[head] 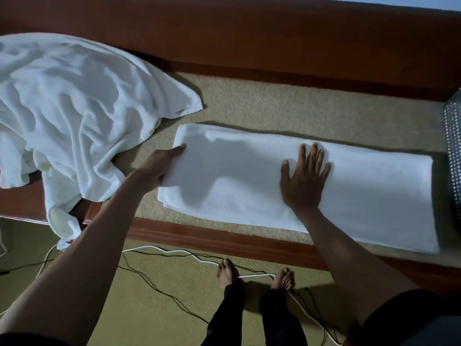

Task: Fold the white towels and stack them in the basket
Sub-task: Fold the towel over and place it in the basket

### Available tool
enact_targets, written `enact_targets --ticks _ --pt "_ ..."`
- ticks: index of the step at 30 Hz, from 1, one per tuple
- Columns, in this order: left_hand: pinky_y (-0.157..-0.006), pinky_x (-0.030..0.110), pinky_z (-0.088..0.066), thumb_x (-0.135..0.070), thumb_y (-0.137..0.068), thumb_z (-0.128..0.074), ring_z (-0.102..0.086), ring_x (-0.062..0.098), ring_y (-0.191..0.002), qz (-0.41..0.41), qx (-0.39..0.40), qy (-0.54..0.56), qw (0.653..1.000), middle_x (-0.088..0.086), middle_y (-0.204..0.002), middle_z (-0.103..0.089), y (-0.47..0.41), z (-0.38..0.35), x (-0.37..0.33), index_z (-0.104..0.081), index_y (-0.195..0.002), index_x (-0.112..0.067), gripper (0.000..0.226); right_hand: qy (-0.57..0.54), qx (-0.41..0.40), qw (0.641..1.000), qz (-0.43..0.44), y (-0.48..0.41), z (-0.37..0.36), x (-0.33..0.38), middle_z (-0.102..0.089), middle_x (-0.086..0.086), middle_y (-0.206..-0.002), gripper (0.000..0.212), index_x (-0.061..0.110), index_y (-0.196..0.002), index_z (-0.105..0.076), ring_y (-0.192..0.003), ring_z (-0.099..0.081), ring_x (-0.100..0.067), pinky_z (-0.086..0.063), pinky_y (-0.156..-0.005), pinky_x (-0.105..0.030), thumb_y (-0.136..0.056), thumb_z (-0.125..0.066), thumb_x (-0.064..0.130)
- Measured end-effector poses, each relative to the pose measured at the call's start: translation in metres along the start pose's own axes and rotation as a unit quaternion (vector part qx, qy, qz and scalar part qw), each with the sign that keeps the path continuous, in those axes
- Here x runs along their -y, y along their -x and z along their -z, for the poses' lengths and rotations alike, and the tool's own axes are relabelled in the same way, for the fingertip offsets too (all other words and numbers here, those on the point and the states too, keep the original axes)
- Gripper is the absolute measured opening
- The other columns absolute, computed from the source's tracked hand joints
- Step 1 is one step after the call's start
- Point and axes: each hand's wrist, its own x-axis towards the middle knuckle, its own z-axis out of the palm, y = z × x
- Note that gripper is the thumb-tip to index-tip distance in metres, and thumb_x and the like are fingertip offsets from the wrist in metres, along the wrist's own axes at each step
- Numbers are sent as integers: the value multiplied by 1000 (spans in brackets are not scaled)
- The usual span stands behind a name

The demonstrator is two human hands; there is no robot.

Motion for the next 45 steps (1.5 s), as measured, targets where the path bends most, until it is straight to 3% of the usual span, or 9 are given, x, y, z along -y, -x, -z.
enact_targets --ticks 6,11,17,23,29,34,38,41,45 --pt "-98 53 -55 -38 -94 -68 -69 39 -112 8 102 21 994 18 -120 -73 8 0 -6 -68 -125 -7 44 3 5 1000 -5 -1 1 1 -16 -14 -168 66 14 -159 -26 -156 -11 -32 -7 -124 -57 -104 -30 51" --pt "-102 55 -52 -29 -91 -71 -67 44 -114 -64 99 10 993 19 -121 -72 30 -32 -33 -70 -125 -9 39 -4 71 997 12 -6 10 -4 -10 -15 -169 68 19 -162 -18 -156 -8 -34 -6 -124 -58 -104 -23 55" --pt "-79 39 -58 -25 -92 -69 -70 30 -101 -157 136 -46 977 14 -118 -69 90 -118 -77 -55 -134 -18 45 -109 220 966 77 -20 65 -49 -15 -8 -169 56 23 -160 -27 -156 -14 -27 -10 -125 -43 -109 -28 47" --pt "-54 28 -55 -15 -97 -66 -68 14 -70 -210 134 -80 965 10 -94 -67 142 -249 -93 -44 -129 -3 41 -259 224 939 21 -7 135 -163 -48 0 -154 50 21 -150 -47 -142 -43 -17 -30 -118 -30 -108 -38 46" --pt "-59 33 -56 -20 -96 -67 -71 26 -82 -210 186 -130 951 16 -111 -70 155 -375 -81 -40 -129 -14 43 -548 222 754 -286 -12 171 -237 -72 -9 -106 54 9 -117 -67 -88 -67 -23 -52 -78 -32 -106 -37 52" --pt "-57 28 -56 -23 -97 -69 -72 23 -72 -176 212 -143 951 15 -103 -69 159 -452 -73 -43 -128 -15 41 -578 216 710 -338 0 172 -268 -74 -9 -108 65 12 -120 -65 -86 -72 -18 -59 -73 -33 -104 -25 61" --pt "-64 31 -58 -29 -98 -68 -68 20 -61 -141 241 -190 941 10 -84 -69 155 -466 -71 -61 -121 -16 28 -531 156 770 -318 5 167 -276 -57 -1 -135 56 13 -135 -57 -108 -55 -8 -41 -81 -12 -106 -33 54" --pt "-59 28 -54 -23 -99 -64 -68 19 -61 -188 180 -252 932 6 -82 -73 147 -444 -69 -67 -114 -16 16 -478 217 791 -313 11 155 -273 -60 -6 -128 72 11 -131 -54 -119 -51 -18 -41 -86 -27 -87 -60 68" --pt "-50 19 -48 -19 -99 -61 -68 14 -59 -208 86 -267 937 5 -83 -74 134 -395 -63 -69 -109 -18 13 -365 234 857 -279 14 148 -267 -44 -18 -152 94 1 -153 -31 -141 -42 -30 -39 -102 -30 -82 -84 32"
